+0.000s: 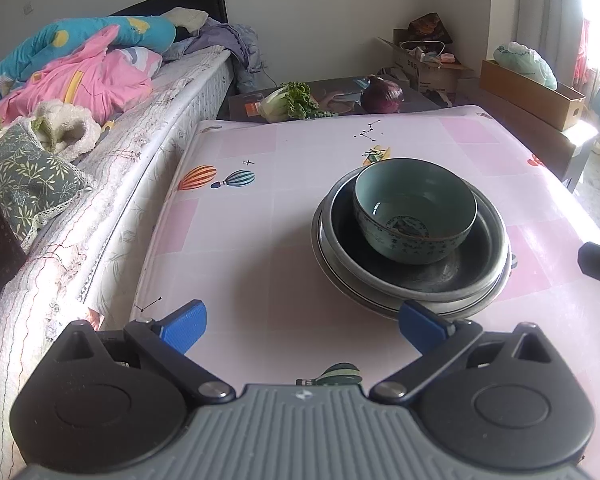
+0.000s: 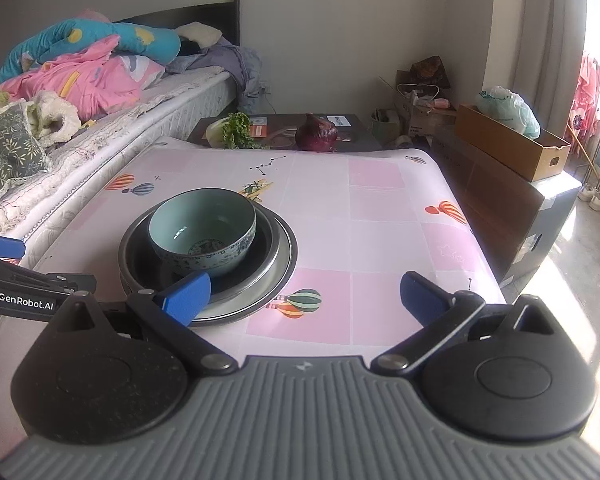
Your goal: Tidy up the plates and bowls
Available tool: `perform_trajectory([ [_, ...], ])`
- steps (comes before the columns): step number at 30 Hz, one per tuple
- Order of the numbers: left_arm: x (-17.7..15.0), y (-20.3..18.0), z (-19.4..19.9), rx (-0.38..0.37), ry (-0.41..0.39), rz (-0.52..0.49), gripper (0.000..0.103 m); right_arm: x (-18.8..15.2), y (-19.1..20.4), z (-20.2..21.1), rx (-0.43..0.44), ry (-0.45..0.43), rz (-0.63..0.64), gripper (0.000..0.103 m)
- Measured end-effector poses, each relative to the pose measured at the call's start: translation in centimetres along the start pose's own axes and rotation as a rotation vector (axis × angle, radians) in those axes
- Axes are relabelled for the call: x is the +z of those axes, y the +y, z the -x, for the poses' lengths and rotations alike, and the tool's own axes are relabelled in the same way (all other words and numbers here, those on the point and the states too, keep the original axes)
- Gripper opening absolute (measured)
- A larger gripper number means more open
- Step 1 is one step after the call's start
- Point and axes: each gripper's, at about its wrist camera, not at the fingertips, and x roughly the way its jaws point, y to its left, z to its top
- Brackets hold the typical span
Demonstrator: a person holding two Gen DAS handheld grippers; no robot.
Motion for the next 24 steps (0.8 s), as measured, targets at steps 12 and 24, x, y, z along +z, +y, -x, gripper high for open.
perform_trajectory([
  [12, -0.4, 1.6, 0.3, -0.021, 0.038, 0.029, 0.103, -0.5, 1.7, -1.7, 0.079, 0.12, -0.043, 0.102],
  [24, -0.1, 2.8, 1.1, -0.016, 0.044, 0.05, 0.103, -1.0, 1.5, -2.8, -0.078, 0.137, 0.009, 0.102],
])
